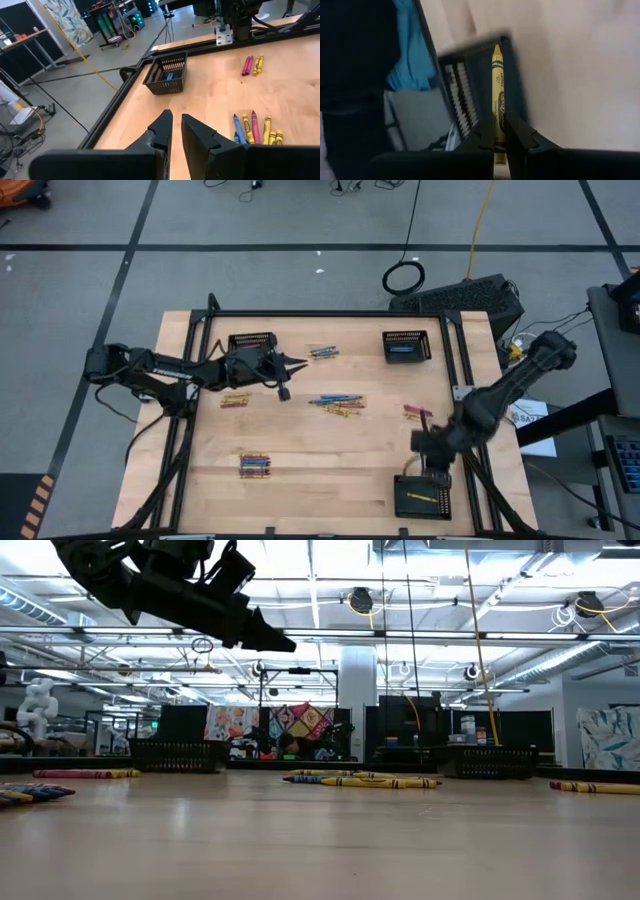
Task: Sort crayons
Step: Put the yellow crayon into the bottom black bin, then put the blue crayon into the top right black bin
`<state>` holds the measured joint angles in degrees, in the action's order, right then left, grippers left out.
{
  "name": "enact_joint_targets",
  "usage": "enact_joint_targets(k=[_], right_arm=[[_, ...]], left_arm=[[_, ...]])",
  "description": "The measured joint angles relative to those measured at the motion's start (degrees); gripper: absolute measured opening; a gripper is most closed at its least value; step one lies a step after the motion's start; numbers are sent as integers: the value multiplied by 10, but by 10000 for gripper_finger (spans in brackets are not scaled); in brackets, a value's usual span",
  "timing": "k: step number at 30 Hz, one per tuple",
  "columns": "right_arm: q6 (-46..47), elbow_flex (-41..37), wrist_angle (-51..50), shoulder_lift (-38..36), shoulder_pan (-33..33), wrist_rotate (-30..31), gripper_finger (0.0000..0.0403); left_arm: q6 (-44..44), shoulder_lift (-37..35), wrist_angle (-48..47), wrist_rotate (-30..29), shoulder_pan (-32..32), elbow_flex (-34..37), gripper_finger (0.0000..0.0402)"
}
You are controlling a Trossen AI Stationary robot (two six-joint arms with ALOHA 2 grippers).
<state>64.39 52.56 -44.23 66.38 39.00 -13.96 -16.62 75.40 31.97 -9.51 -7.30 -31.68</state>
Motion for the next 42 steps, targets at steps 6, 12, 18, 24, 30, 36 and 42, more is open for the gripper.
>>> enact_joint_targets(k=[6, 12, 18, 24, 30, 36, 42], right_arm=[[109, -70, 187, 37, 79, 4, 4], [174, -106, 208, 81, 112, 6, 4], [201, -106, 207, 100, 114, 23, 11], [205, -106, 208, 82, 113, 19, 73], [212, -106, 247, 13, 95, 34, 115], [-5, -106, 252, -25, 46, 273, 118], [-307, -106, 265, -14, -81, 518, 117]], left_arm=[[0, 0, -4, 0, 20, 0, 44], [13, 0, -14, 0, 44, 0, 44], [26, 0, -12, 0, 68, 0, 44], [43, 0, -9, 0, 85, 0, 44], [55, 0, 14, 0, 96, 0, 44], [64, 0, 53, 0, 108, 0, 44], [70, 0, 86, 0, 111, 0, 44]])
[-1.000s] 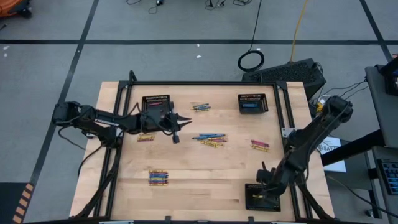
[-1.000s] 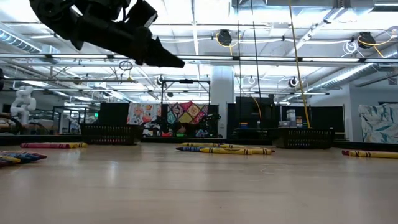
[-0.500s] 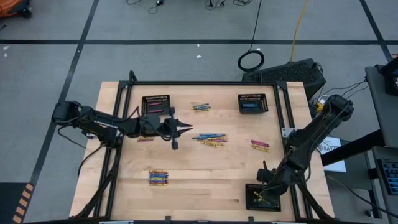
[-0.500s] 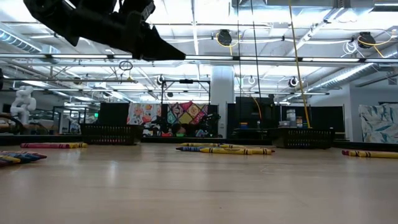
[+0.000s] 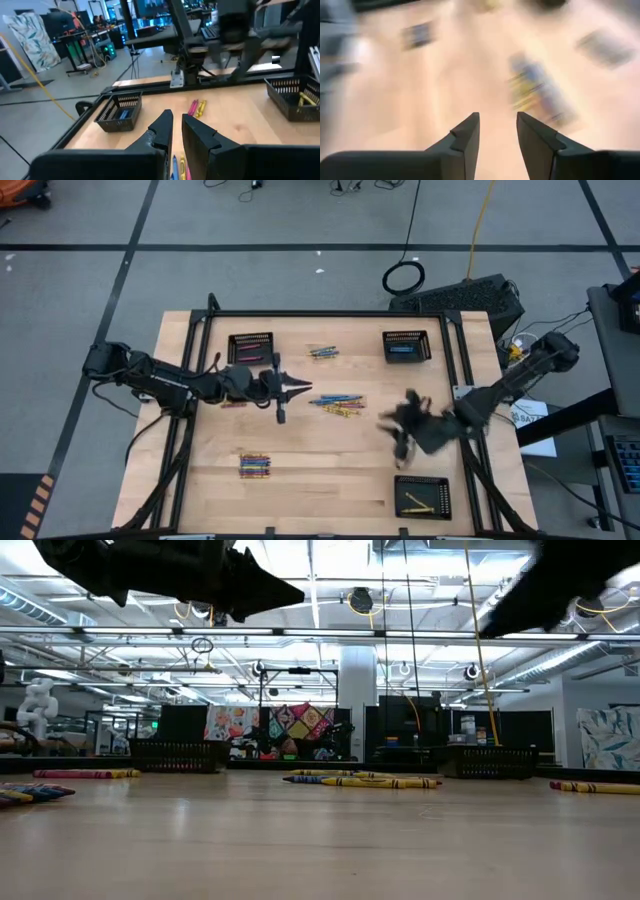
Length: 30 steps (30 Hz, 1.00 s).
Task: Sort crayons
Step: Put the blue crayon into the top right black bin
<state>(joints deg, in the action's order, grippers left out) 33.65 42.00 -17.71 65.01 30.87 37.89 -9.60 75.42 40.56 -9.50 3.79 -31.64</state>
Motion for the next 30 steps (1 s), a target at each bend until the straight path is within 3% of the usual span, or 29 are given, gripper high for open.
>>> enact_joint_targets(k=[3, 5, 7, 11, 13, 15, 20, 25, 30], right_arm=[[-139, 0, 73, 18, -73, 28, 118], [-232, 0, 162, 35, -112, 9, 119], [-324, -1, 270, 58, -143, -70, 119], [-480, -7, 512, 102, -167, -334, 119], [-506, -7, 553, 105, -166, -366, 119], [-498, -7, 540, 99, -168, -338, 118], [-399, -7, 400, 93, -168, -262, 118], [-309, -8, 292, 114, -168, -242, 118], [-320, -8, 260, 134, -175, -242, 118]], left_arm=[[3, 0, 11, 0, 0, 0, 44], [4, 0, 11, 0, 1, 0, 44], [12, 0, 4, 0, 4, 0, 44], [19, 0, -11, 0, 7, 0, 44], [19, 0, -10, 0, 12, 0, 44], [20, 0, -6, 0, 20, 0, 44], [23, 0, -6, 0, 47, 0, 44], [33, 0, -5, 0, 76, 0, 44], [32, 0, 2, 0, 96, 0, 44]])
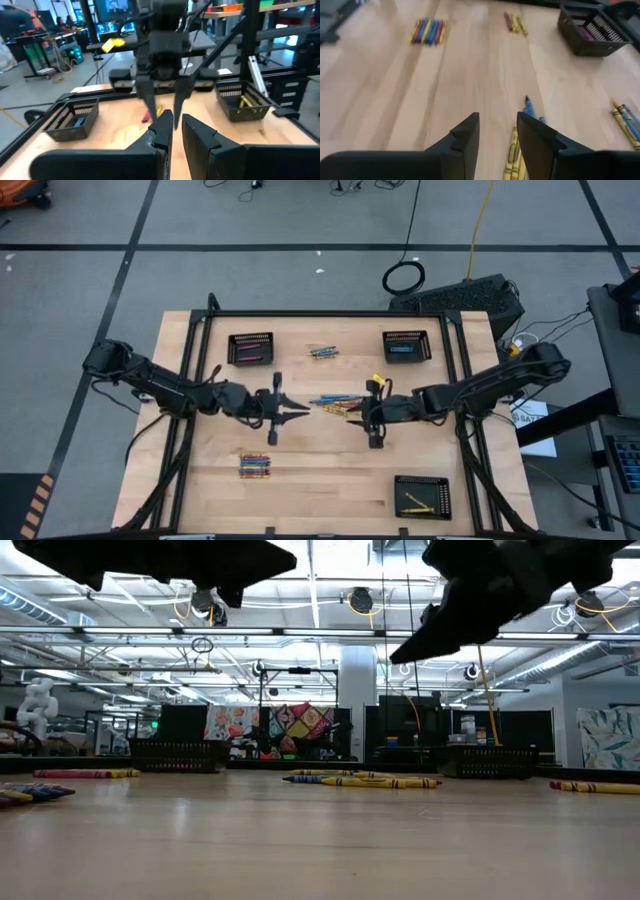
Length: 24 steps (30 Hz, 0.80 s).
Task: Sort crayons
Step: Put the blue crayon into the top right black bin
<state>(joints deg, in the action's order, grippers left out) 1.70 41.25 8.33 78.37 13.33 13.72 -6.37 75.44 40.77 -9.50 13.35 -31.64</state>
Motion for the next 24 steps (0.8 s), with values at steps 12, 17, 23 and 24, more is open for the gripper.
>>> enact_joint_targets(k=[12, 17, 23, 24], right_arm=[[25, 0, 42, 13, -20, -1, 118], [36, 0, 39, 13, -20, -2, 118], [53, 0, 45, 13, -20, -2, 118], [53, 0, 41, 13, -20, -2, 118]], left_arm=[[-41, 0, 129, 43, 7, 0, 44], [-64, 6, 132, 79, 3, -10, 44], [-60, 35, 144, 79, -9, -32, 44], [-60, 43, 143, 79, -10, -32, 44]])
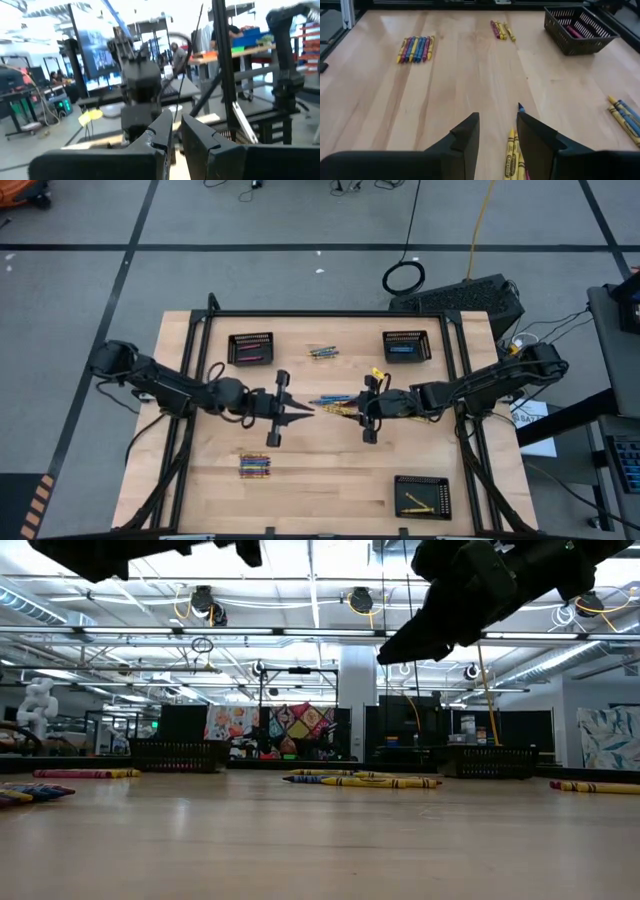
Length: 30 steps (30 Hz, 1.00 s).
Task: Sort crayons
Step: Put the blue crayon into the top right black bin
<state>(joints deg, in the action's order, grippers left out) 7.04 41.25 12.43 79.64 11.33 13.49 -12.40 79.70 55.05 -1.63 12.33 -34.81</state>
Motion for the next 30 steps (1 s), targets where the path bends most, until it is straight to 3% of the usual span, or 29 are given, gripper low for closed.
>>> enact_joint_targets(k=[6, 12, 21, 26, 30], right_arm=[[8, 0, -27, 0, -1, 1, 118], [38, 0, -71, 0, -2, 2, 118], [39, 0, -119, 0, -23, 3, 118], [30, -5, -124, 0, -40, 62, 118], [3, -31, -125, 0, -70, 60, 118]], left_arm=[[1, 29, -10, -3, -11, 0, 44], [10, 25, -141, -6, 18, 1, 44], [28, 19, -215, -162, 57, 1, 44], [32, 19, -254, -194, 75, 1, 44], [46, 19, -259, -204, 77, 1, 44]])
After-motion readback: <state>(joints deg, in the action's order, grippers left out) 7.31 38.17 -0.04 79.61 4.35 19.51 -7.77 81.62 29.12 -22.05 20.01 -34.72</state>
